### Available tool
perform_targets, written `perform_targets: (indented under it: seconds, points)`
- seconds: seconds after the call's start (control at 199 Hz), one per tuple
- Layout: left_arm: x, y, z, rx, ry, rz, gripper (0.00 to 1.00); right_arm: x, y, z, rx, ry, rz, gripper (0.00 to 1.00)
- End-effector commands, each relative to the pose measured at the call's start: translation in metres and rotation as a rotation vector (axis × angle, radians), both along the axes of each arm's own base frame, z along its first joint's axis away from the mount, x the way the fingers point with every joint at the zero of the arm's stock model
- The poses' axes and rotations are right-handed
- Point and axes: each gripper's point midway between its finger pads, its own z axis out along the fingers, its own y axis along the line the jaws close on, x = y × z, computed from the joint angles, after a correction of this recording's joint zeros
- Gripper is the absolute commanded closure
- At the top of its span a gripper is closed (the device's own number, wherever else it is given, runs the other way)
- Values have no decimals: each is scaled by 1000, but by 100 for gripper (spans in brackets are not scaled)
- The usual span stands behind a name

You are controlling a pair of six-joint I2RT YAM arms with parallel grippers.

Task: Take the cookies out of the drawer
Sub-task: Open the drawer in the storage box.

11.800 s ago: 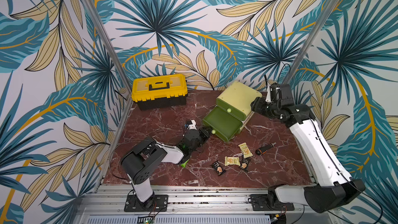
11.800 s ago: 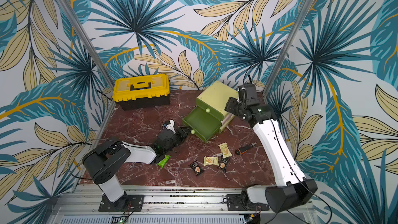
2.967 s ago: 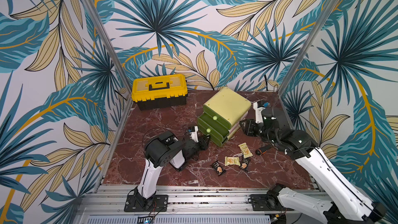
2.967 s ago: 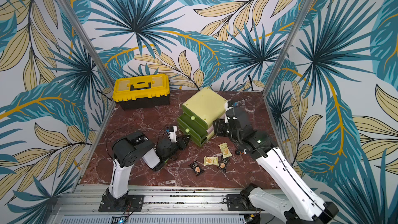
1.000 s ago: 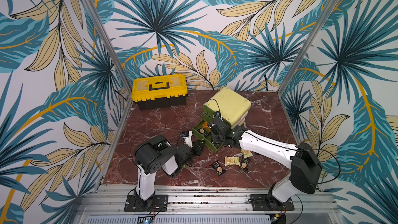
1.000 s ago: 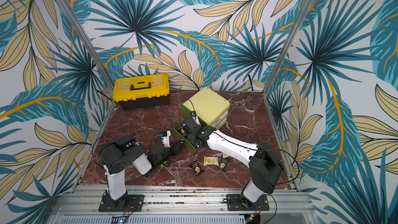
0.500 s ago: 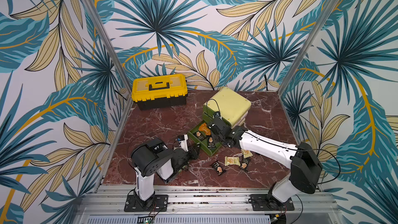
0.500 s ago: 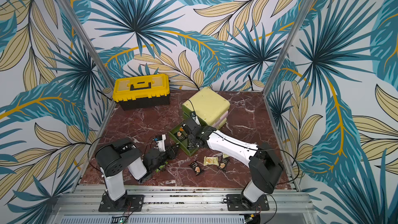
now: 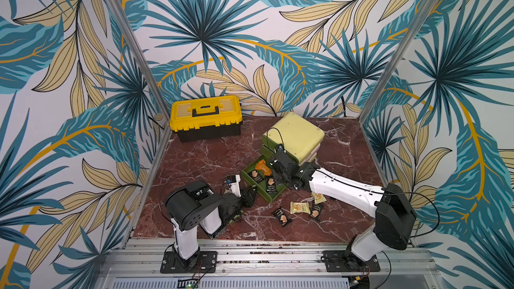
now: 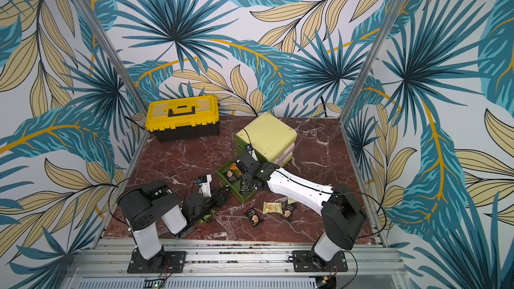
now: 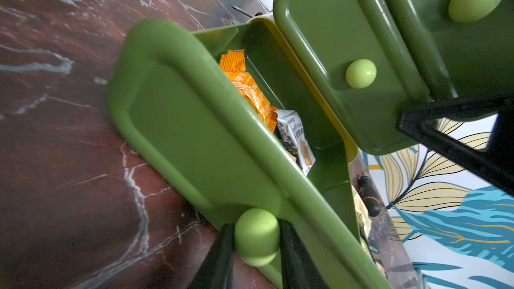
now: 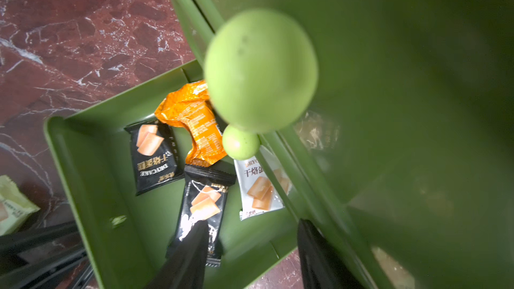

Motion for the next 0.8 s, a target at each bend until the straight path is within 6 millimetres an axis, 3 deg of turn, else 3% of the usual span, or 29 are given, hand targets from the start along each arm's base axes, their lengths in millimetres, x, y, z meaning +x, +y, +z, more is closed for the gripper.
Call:
perform_targets:
  seconds: [0.0,0.161,0.446,0.793]
  points:
    - [5,5,4,19,-29,29,57,-5,5,11,45,6,38,41]
    - [4,12,11,23,-43,53,46,-27,5,19,51,79,109,40]
    - [6,27,33,89,-30,121,45,-53,8,34,43,118,164,39]
    - [3,65,46,113,160,307,38,-37,41,-5,-23,228,91,46]
